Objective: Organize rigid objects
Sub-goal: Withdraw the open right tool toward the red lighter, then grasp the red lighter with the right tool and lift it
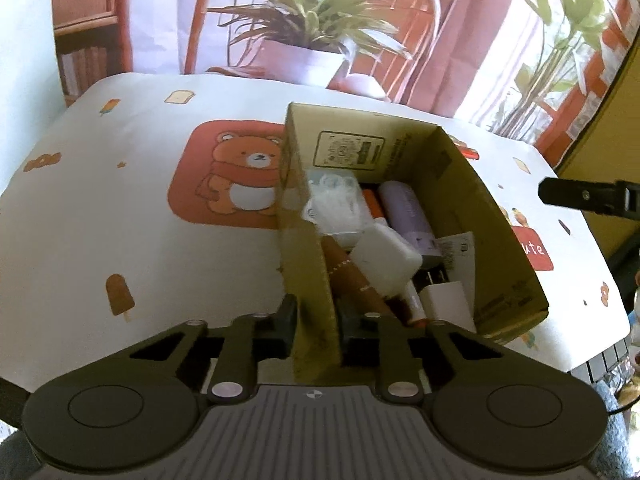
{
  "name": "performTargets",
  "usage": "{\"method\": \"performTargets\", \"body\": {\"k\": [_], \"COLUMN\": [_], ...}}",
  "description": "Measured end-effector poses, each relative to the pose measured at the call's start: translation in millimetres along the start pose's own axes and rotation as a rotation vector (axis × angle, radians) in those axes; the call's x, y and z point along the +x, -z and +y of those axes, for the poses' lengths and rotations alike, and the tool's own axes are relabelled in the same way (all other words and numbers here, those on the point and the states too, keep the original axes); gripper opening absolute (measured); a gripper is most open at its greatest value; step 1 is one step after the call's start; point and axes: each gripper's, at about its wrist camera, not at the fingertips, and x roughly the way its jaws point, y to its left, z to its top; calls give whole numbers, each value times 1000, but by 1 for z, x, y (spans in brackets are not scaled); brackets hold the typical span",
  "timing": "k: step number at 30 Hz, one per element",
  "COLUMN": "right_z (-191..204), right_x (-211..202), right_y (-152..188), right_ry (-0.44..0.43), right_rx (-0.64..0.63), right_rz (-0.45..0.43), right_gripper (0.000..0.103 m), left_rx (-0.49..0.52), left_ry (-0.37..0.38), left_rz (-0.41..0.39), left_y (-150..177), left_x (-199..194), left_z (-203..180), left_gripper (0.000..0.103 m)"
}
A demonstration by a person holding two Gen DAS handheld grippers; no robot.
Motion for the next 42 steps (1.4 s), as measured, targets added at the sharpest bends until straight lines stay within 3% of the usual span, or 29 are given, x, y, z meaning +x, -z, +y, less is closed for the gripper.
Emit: {"method": "performTargets", "body": {"k": [8, 15, 20, 26, 33, 42], "right_z": [-33, -71, -98, -119, -130, -120], "right_x": [14, 67, 116, 164, 200, 227], "right_y": [-27, -58, -66, -62, -64, -76], "right_ry": [56, 146, 156, 177, 285, 419], "right_rx": [-15, -44, 56, 277, 463, 417], "right_rz": [-48, -77, -60, -11, -22, -13], "right_gripper": [96, 96, 90, 80, 79, 78], "left_rx": [1, -2, 2, 5, 8, 12], "left_ry": [0, 2, 4, 4, 3, 9], "left_rz": [0, 0, 0, 1, 1, 2], "left_y": [0, 0, -1, -1, -2, -2], "left_x": [1, -1, -1, -1, -1, 0], "left_z": [-1, 1, 1, 2, 2, 1], "left_gripper": [21, 21, 21, 21, 21, 21]}}
